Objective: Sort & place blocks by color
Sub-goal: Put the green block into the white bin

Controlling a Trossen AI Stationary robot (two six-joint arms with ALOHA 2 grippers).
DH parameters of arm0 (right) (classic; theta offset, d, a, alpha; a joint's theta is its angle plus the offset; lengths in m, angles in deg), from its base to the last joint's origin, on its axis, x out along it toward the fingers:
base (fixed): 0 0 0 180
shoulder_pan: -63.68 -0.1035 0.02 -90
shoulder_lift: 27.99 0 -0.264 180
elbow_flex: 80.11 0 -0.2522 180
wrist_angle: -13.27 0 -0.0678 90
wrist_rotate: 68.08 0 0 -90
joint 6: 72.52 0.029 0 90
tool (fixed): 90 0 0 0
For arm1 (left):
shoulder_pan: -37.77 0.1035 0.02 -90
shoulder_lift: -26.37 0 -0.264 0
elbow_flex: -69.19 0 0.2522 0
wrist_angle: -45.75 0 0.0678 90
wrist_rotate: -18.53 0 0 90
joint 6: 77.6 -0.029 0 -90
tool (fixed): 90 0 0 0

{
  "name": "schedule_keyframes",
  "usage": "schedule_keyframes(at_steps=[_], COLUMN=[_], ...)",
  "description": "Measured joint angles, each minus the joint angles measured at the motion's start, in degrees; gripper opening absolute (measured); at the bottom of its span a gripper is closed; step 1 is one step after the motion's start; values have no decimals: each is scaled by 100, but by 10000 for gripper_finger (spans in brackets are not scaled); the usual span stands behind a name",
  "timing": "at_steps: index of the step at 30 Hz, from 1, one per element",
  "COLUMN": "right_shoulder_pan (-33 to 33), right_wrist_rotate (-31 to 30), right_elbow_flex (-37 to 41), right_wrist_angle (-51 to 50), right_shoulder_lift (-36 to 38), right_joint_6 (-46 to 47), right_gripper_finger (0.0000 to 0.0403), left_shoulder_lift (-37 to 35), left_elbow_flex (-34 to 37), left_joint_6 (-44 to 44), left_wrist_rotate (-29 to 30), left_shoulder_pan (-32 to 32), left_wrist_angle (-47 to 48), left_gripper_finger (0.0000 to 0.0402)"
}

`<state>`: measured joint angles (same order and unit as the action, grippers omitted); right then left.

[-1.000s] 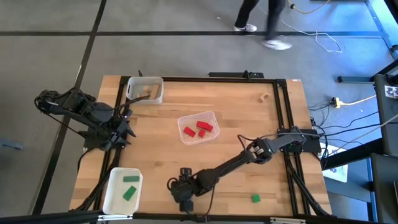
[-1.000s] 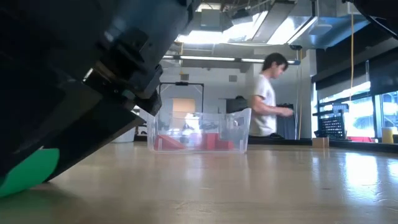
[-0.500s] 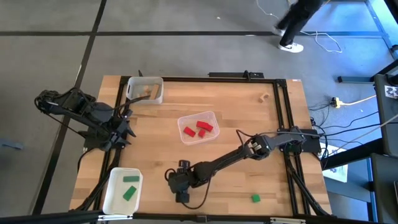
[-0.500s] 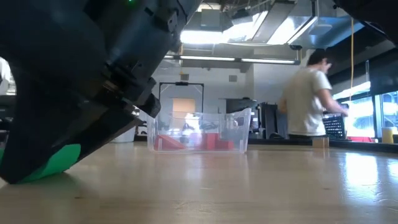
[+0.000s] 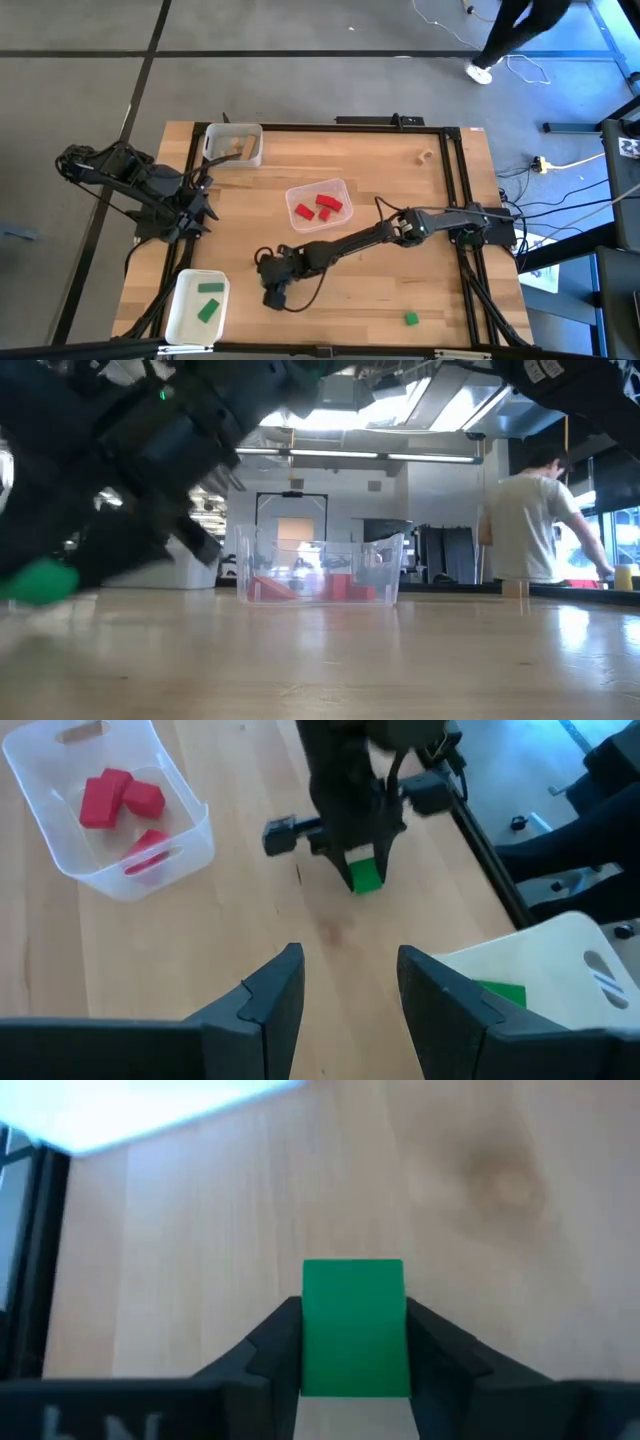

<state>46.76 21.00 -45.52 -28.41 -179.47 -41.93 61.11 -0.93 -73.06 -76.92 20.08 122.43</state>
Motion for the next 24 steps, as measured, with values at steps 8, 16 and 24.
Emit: schedule_keyframes(at_steps=[8, 16, 24], right_shoulder_pan=[153, 237, 331], right_wrist_rotate=[30, 71, 88], right_elbow_flex=[-297, -313, -313], right_wrist_angle=[1079, 2632, 3125], right_shoulder_lift=[141, 158, 164], right_joint_6=[-235, -754, -1350], right_gripper_finger=[131, 131, 131], left_shoulder_lift=[-4, -2, -2], left_elbow_flex=[4, 4, 4], left_joint_6=[152, 144, 136], left_wrist_rotate=[-1, 2, 2], left_shoulder_pan=[0, 0, 1], left_wrist_angle=[649, 721, 721], left_gripper_finger=[153, 153, 153])
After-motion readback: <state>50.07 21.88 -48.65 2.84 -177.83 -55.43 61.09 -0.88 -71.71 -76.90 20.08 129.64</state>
